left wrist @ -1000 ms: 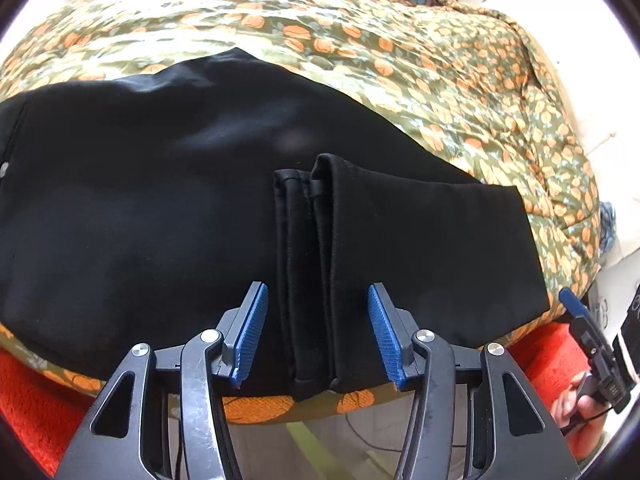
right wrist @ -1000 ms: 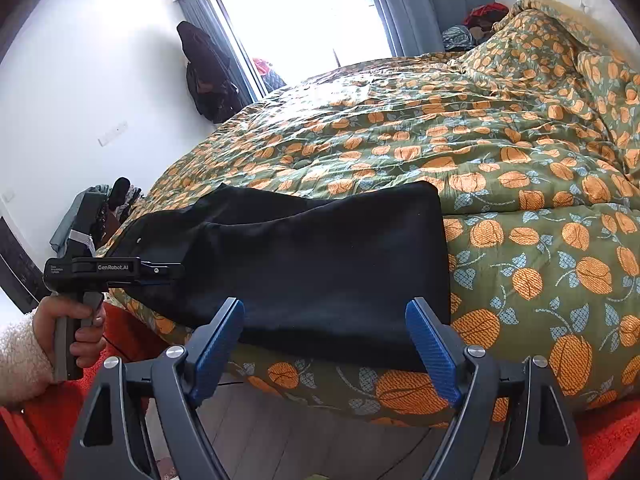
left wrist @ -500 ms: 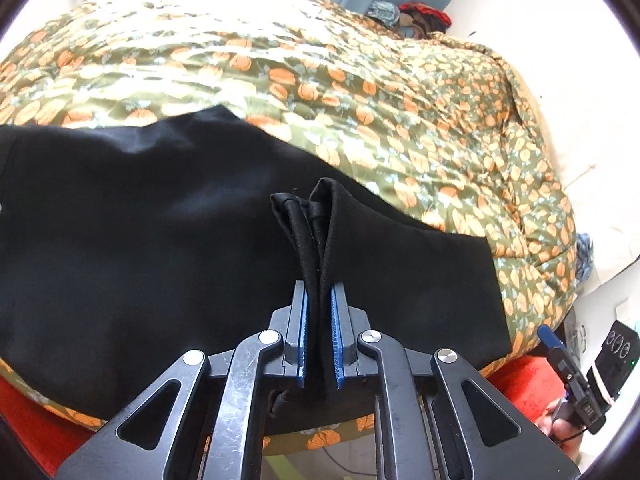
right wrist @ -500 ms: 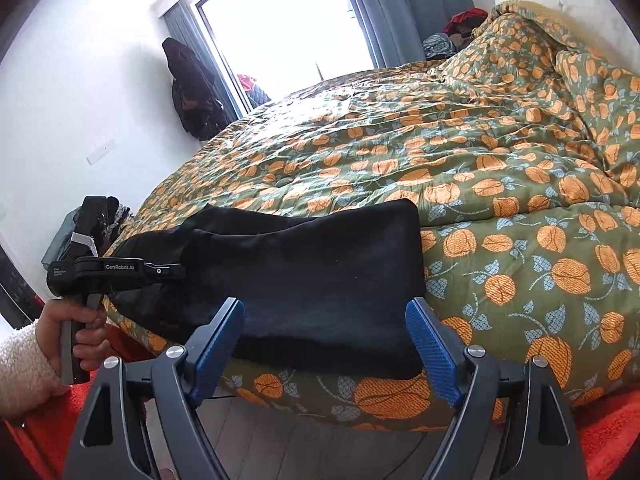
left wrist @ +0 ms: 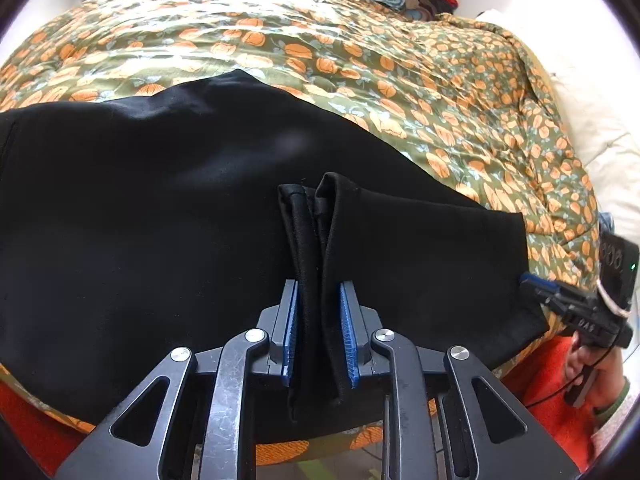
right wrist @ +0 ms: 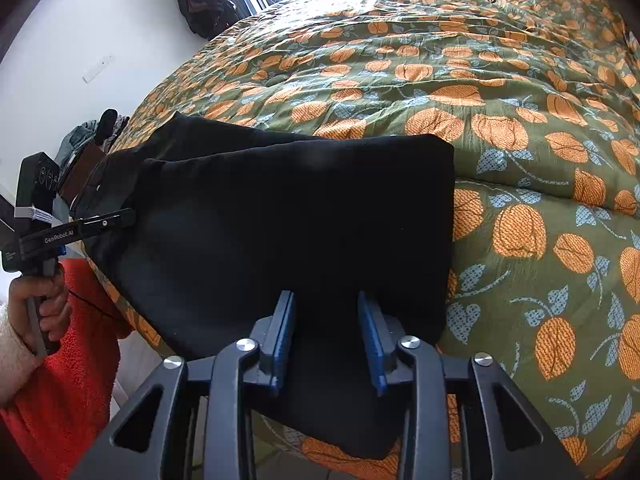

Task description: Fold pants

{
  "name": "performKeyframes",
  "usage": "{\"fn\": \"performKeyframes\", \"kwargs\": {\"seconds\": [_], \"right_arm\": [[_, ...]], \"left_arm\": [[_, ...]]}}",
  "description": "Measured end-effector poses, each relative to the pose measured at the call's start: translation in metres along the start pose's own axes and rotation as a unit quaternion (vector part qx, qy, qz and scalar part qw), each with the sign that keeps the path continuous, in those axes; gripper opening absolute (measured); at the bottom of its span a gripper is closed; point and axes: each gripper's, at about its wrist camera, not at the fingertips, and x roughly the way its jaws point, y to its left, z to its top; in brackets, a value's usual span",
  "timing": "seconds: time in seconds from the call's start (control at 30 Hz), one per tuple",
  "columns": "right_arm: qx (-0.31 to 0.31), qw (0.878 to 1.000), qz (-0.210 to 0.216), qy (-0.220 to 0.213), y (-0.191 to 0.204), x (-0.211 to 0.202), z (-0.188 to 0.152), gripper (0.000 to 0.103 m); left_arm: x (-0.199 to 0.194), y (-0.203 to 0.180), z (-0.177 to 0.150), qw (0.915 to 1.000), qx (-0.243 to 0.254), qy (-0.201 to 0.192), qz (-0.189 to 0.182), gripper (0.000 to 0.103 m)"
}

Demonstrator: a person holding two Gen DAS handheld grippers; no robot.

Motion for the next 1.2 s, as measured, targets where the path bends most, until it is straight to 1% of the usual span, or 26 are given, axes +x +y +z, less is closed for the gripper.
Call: {"fn": "performKeyframes", "kwargs": {"seconds": [0.07, 0.13, 0.2, 0.23, 0.27, 0.3, 0.33, 0.4, 0.47, 0.5, 0.57, 0.63, 0.67, 0.7, 0.77, 0.8, 0.87, 0.97, 1.0, 1.07, 1.13, 1.2], "right_arm": [[-0.003, 0.999, -0.006, -0.033, 0.001, -0.019, 0.017, 0.030], [0.000, 0.998, -0.011, -0.061, 0.000, -0.030, 0.035, 0.030], [0.008, 0.998, -0.013, -0.059, -0.005, -0.023, 0.046, 0.030], [0.015, 0.999, -0.011, -0.047, -0.008, -0.011, 0.050, 0.030], [0.025, 0.999, -0.011, -0.023, -0.014, 0.006, 0.049, 0.031], [0.036, 0.999, -0.012, 0.011, -0.021, 0.026, 0.045, 0.031], [0.043, 0.999, -0.010, 0.028, -0.026, 0.037, 0.043, 0.031], [0.043, 0.999, -0.007, -0.003, -0.026, 0.025, 0.040, 0.031], [0.041, 0.998, -0.014, -0.037, -0.019, 0.000, 0.037, 0.031], [0.030, 0.998, -0.012, -0.053, -0.012, -0.016, 0.034, 0.031], [0.009, 0.997, -0.008, -0.071, 0.002, -0.042, 0.023, 0.031], [0.004, 0.997, 0.012, -0.071, 0.016, -0.054, 0.006, 0.031], [0.006, 0.998, 0.019, -0.061, 0.021, -0.053, -0.006, 0.031], [0.009, 0.999, 0.019, -0.041, 0.023, -0.046, -0.018, 0.031], [0.022, 1.000, -0.002, 0.010, 0.019, -0.017, -0.041, 0.031], [0.038, 0.999, -0.001, 0.018, 0.014, -0.007, -0.050, 0.031], [0.066, 0.998, 0.010, -0.007, 0.007, -0.008, -0.053, 0.031], [0.071, 0.997, 0.009, -0.021, 0.004, -0.014, -0.049, 0.031], [0.071, 0.997, 0.011, -0.022, 0.003, -0.014, -0.050, 0.032], [0.071, 0.997, 0.015, -0.023, 0.003, -0.013, -0.053, 0.033], [0.069, 0.997, 0.015, -0.024, 0.003, -0.012, -0.053, 0.035], [0.066, 0.997, 0.014, -0.026, 0.004, -0.010, -0.052, 0.036]], "left_arm": [[0.002, 0.001, -0.002, 1.0000, -0.002, -0.001, -0.001, 0.021], [0.005, 0.002, -0.001, 1.0000, -0.004, 0.000, 0.000, 0.022], [0.005, 0.000, 0.000, 1.0000, -0.002, -0.001, 0.001, 0.026], [0.004, -0.001, 0.000, 1.0000, 0.000, 0.000, 0.001, 0.027], [0.005, -0.001, 0.000, 1.0000, 0.002, 0.000, 0.001, 0.032], [0.005, -0.002, 0.001, 1.0000, 0.001, 0.001, -0.001, 0.038], [0.003, -0.002, 0.001, 1.0000, -0.001, 0.002, -0.004, 0.042], [-0.002, -0.002, 0.000, 1.0000, -0.007, 0.001, -0.007, 0.057], [-0.012, -0.002, -0.002, 0.9999, -0.010, -0.011, -0.006, 0.066], [-0.016, -0.001, -0.003, 0.9998, -0.010, -0.016, -0.007, 0.067], [-0.020, 0.002, -0.004, 0.9997, -0.012, -0.020, -0.006, 0.067], [-0.020, 0.006, -0.005, 0.9997, -0.018, -0.017, -0.003, 0.067], [-0.018, 0.008, -0.006, 0.9997, -0.022, -0.014, -0.001, 0.067], [-0.016, 0.010, -0.007, 0.9996, -0.026, -0.011, 0.001, 0.067], [-0.015, 0.012, -0.008, 0.9995, -0.031, -0.003, 0.003, 0.067], [-0.017, 0.012, -0.008, 0.9995, -0.032, -0.001, 0.006, 0.067], [-0.027, 0.014, -0.007, 0.9992, -0.036, -0.006, 0.015, 0.067], [-0.049, 0.034, -0.004, 0.9974, -0.066, -0.023, 0.020, 0.067], [-0.058, 0.046, -0.002, 0.9958, -0.083, -0.031, 0.023, 0.067], [-0.081, 0.079, 0.002, 0.9894, -0.131, -0.052, 0.034, 0.067], [-0.107, 0.119, 0.004, 0.9776, -0.191, -0.077, 0.043, 0.067], [-0.134, 0.162, 0.001, 0.9601, -0.255, -0.105, 0.049, 0.067]]}}
